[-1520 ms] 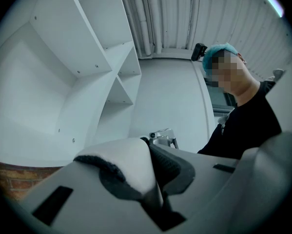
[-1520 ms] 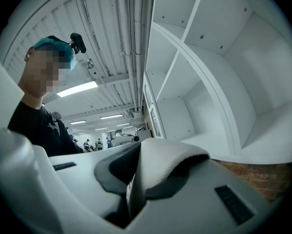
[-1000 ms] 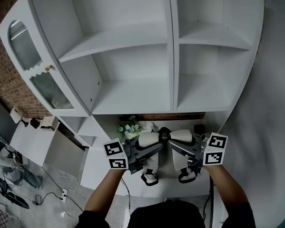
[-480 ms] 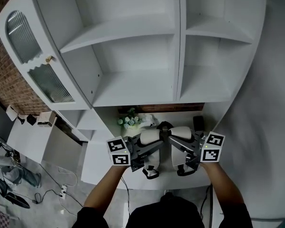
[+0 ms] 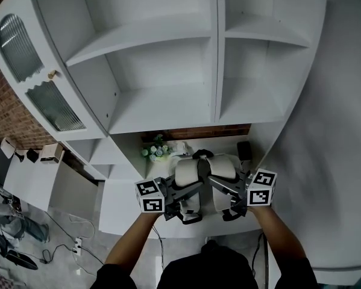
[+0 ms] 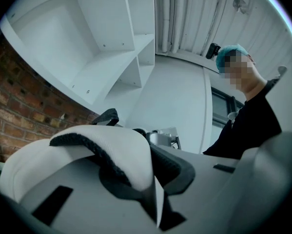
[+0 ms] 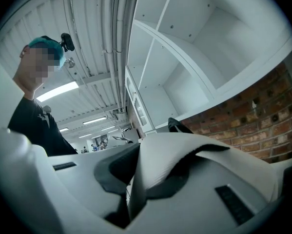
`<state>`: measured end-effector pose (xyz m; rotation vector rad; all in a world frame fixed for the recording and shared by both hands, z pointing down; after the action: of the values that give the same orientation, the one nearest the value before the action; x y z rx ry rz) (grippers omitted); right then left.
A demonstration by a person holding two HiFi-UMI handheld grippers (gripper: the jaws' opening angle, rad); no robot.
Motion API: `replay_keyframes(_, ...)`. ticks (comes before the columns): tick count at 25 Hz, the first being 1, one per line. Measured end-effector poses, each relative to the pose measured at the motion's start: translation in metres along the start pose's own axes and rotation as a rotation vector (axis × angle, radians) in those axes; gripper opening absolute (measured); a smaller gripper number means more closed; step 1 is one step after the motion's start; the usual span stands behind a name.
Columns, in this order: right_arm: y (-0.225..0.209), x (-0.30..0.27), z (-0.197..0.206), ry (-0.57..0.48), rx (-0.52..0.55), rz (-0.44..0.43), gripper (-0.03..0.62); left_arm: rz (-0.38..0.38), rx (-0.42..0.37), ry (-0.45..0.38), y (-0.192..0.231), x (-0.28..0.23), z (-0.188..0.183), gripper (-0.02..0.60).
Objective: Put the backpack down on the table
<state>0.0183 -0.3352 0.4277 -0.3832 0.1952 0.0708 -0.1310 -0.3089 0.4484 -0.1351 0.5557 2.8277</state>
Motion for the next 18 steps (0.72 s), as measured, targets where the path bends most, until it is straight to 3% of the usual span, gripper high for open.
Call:
replay_keyframes(10, -0.012, -0.012, 0.044, 0.044, -0.036, -0.030, 0.048, 0.038, 0.023, 0.063, 0.012, -0.007, 0.038, 0.058)
replay_keyframes(18, -0.028, -0.019, 0.066, 0.051, -0.084, -0.050, 0.049, -0.008, 0.044, 0.075, 0.031, -0.010, 0.061, 0.058)
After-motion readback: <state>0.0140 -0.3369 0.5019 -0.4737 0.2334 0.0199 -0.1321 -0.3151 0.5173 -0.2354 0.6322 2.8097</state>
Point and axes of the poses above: the fingertips, and each gripper's own axes: x backward along the fingers, y to its left, z out of its underside, the point moved 7 cm from there along x, backward along the fingers, and after that the axes turned 15 degrees about y, right-handed, at the moved point
